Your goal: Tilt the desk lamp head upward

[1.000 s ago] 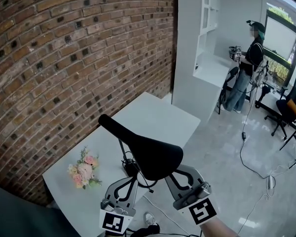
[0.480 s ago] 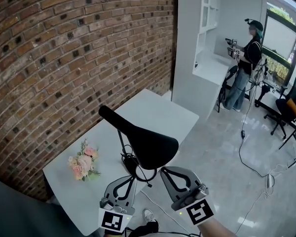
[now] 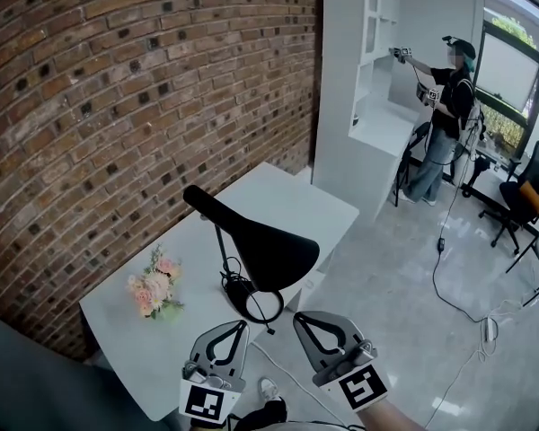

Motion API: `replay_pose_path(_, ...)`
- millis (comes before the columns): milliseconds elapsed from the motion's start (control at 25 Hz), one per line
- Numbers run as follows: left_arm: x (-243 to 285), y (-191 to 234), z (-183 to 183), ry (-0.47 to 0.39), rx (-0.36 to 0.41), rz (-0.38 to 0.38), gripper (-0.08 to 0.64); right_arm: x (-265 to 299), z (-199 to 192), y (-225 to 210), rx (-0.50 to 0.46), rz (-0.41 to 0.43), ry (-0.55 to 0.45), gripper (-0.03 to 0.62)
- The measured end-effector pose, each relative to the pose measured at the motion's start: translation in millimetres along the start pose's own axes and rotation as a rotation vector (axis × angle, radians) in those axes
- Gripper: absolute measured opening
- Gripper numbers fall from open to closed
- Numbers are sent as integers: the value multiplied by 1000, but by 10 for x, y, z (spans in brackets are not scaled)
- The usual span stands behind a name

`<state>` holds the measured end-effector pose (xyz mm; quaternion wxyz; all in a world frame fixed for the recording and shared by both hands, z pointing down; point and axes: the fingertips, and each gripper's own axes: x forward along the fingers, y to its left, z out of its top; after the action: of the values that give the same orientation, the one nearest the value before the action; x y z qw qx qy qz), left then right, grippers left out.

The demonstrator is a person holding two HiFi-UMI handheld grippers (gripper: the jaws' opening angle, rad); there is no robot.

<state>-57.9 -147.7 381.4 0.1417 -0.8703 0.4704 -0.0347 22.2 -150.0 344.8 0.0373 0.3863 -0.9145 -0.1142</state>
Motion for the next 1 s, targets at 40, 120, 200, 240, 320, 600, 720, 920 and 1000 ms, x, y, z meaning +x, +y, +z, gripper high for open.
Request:
replay_pose_path(40,-19,-17,5,2,15,-3,8,-18,-14,32,-7,8,6,16)
replay_pose_path(120,-56,-39,5,4,7,3,8,-41,-39,88,-21,22,20,16)
replay_pose_path(200,-89,-43,9,0,-30,18,8,-56,-36,120,-12,25,22,16)
replay_pose_path(240,-104,-47,15,-2,-36,21,8,-67,-33,129,-11,26,23,16)
replay_pose_path(320,-130,-58,8,2,-42,28,8,-88,-37,142,-14,29,26,16)
replay_pose_path(600,-125,-88,-27,2,-31,30,8,-104,-96,148,-10,42,26,15)
replay_pose_path(720,-81,-60,-37,8,4,16,8,-51,-95,119,-11,45,18,17)
replay_pose_path(920,39,25,-21,3,-10,21,8,51,-101,49,-4,47,7,16)
replay_pose_path(1000,95,58,-10,1,10,14,8,99,-109,14,-4,47,4,15)
